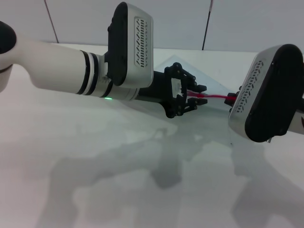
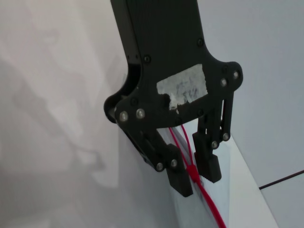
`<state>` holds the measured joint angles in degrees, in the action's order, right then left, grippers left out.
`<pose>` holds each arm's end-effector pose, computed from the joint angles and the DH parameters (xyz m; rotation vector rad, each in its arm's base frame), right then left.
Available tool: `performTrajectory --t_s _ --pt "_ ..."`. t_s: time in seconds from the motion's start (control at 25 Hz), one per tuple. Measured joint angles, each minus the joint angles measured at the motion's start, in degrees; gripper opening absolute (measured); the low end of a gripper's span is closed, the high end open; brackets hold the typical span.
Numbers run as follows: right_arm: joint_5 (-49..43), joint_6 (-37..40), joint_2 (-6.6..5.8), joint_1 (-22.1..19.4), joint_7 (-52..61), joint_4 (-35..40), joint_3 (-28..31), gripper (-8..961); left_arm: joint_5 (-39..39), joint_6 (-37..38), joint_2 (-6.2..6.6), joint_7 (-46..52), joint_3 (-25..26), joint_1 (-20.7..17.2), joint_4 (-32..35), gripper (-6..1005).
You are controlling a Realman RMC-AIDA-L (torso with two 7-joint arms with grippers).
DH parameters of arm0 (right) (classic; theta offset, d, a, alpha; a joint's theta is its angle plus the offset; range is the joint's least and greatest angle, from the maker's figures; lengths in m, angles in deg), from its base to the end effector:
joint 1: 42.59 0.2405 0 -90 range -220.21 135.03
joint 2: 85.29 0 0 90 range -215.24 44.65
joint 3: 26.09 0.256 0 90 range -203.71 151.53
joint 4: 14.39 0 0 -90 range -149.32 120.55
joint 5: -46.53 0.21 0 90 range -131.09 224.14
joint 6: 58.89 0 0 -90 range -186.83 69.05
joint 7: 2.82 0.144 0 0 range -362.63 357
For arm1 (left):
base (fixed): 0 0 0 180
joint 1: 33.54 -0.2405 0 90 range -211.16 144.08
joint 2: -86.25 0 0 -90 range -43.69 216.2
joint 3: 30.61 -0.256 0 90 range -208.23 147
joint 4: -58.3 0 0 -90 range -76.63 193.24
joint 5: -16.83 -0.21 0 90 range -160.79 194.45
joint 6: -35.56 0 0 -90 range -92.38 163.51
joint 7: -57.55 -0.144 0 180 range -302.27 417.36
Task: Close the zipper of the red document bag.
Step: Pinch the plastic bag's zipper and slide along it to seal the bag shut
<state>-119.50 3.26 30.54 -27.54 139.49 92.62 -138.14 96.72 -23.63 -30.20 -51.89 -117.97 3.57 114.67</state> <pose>0.1256 0.3110 -0.0146 -2.3960 -0.0790 -0.3855 -0.1298 0.3861 -0.0512 -2.7421 0.4783 -0.2560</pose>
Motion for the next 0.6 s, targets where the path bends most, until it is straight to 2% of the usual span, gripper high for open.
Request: performTrajectory --t_s 0.36,0.6 --pt "-0.1 0.0 0.00 -0.2 -0.1 0.6 -0.7 42 0.0 0.1 0.00 -0.8 0.0 0.1 -0.1 225" --pt "-0.1 0.0 0.00 -0.2 -0.1 0.6 -0.7 41 0.1 0.5 0.00 -0.9 -1.9 0.2 -0.1 197"
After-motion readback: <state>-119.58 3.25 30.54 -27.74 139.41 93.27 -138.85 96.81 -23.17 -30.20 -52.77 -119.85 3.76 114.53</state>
